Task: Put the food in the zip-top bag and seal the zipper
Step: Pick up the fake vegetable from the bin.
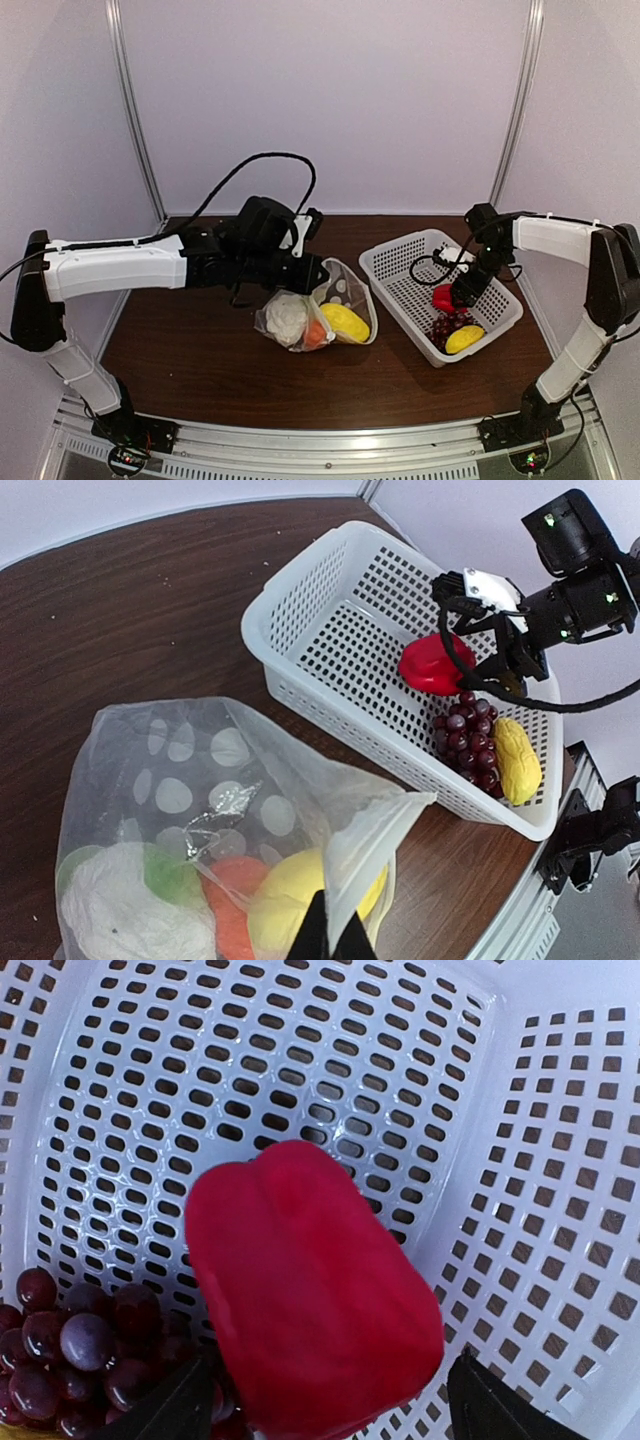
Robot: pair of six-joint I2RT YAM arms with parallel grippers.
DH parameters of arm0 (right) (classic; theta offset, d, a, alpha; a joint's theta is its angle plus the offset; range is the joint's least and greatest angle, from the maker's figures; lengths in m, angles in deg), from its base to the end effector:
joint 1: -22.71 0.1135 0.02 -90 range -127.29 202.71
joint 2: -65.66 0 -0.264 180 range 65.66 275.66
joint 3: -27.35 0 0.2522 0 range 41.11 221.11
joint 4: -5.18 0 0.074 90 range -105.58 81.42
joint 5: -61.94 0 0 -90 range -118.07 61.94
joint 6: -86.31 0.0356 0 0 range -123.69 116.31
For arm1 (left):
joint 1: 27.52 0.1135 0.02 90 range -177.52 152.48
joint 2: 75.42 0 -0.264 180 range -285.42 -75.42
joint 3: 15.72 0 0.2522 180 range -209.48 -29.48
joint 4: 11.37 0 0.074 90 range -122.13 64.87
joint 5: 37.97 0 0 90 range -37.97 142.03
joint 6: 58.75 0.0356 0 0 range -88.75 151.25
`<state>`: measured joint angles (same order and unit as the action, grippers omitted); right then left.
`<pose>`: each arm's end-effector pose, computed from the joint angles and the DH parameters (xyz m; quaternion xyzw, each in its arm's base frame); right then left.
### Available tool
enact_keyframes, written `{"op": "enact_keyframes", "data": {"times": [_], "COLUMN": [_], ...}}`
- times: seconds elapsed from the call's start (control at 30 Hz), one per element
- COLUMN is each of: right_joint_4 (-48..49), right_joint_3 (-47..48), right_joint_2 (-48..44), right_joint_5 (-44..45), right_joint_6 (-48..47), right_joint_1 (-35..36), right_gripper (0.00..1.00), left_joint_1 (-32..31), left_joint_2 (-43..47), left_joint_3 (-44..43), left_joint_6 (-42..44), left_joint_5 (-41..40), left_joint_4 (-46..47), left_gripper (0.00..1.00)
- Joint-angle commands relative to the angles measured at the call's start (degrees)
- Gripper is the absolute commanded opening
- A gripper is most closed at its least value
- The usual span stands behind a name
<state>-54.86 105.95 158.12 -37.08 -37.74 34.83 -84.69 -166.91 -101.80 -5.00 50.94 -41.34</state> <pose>0.2985 0.0698 0.2120 -0.3972 0.9037 0.0499 0.1519 0.1997 -0.3083 0.2902 0.1570 0.8745 -0.3282 0.3207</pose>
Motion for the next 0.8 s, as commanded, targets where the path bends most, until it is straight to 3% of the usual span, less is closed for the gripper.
{"op": "enact_keyframes", "data": {"times": [0.0, 0.27, 0.4, 0.47, 0.63, 0.77], "right_joint_4": [0.25, 1.00, 0.63, -0.16, -1.83, -3.87], "right_joint_3": [1.20, 3.90, 4.28, 4.17, 4.03, 4.30], "right_joint_2": [2.39, 7.59, 7.57, 5.42, -4.88, -14.16], "right_joint_5": [-1.32, -5.73, -9.40, -11.35, -12.79, -25.02], "right_joint_6": [1.47, 2.41, 2.93, 3.67, 5.70, 7.03], "right_joint_1": [-0.55, -1.92, -1.98, -1.93, -1.92, -0.14], "right_gripper": [0.81, 0.81, 0.67, 0.59, 0.51, 0.49], "left_joint_1": [-0.05, -0.05, -0.03, 0.02, -0.05, -0.05], "left_joint_2": [1.37, 1.49, 1.66, 2.02, 1.79, 1.28], "left_joint_3": [1.13, 1.56, 1.57, 1.61, 0.63, -0.16], "left_joint_6": [0.22, 0.26, 0.39, 0.40, 0.87, 0.94], "left_joint_5": [0.94, 1.08, 1.08, 2.80, 1.98, 1.96], "left_joint_4": [2.43, 2.97, 2.90, 3.07, 2.94, 3.27], "left_gripper": [0.00, 0.00, 0.00, 0.00, 0.00, 0.00]}}
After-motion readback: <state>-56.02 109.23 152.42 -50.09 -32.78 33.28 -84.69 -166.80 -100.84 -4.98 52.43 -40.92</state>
